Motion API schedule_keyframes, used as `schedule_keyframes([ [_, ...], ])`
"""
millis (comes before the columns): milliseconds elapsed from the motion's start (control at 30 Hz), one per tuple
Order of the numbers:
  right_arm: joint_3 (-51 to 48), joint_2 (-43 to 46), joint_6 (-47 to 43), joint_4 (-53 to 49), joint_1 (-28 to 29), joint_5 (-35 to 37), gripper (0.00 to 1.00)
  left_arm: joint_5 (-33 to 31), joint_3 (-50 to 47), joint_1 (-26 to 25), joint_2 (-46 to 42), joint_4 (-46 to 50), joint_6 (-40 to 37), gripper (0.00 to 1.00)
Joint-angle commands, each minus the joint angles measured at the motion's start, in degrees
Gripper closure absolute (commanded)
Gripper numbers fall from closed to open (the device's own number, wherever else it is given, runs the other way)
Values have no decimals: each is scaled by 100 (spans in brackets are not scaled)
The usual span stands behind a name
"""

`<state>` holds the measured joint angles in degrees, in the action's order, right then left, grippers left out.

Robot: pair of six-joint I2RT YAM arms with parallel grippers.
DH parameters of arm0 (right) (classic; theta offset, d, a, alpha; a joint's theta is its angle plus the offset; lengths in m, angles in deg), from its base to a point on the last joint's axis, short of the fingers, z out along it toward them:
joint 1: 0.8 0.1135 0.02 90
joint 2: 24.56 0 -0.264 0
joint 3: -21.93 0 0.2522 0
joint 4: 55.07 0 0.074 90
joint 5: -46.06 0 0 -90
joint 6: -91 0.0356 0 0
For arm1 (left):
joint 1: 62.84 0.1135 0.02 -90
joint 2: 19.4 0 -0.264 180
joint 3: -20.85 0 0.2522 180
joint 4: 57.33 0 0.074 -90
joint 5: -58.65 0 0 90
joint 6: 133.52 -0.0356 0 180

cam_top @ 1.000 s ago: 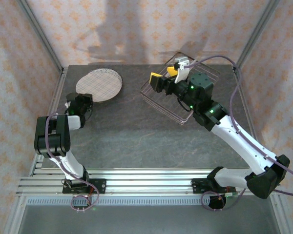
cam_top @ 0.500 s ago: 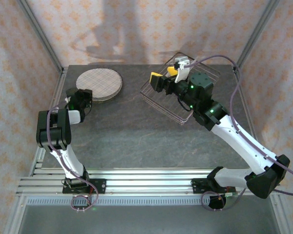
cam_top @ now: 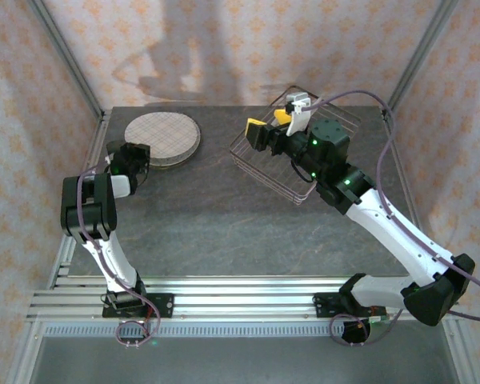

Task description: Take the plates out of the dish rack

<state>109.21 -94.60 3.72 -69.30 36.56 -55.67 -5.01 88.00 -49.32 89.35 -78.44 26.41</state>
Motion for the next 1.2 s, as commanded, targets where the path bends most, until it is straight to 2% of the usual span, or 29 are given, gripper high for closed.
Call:
schedule_keyframes([
  [0, 251, -1, 15, 21, 52, 118, 15, 167, 283, 39, 19, -168, -155, 100],
  [667, 350, -117, 79, 14, 52, 83, 15, 262, 407, 38, 301, 152, -277, 99],
  [867, 346, -96, 94, -21, 52, 92, 14, 291, 413, 37, 222, 345, -338, 81],
  [1000, 347, -71, 126, -31, 52, 99, 14, 313, 426, 39, 173, 455, -322, 73],
  [1167, 352, -59, 157, -41, 52, 109, 15, 294, 575, 37, 94, 1061, -479, 58],
])
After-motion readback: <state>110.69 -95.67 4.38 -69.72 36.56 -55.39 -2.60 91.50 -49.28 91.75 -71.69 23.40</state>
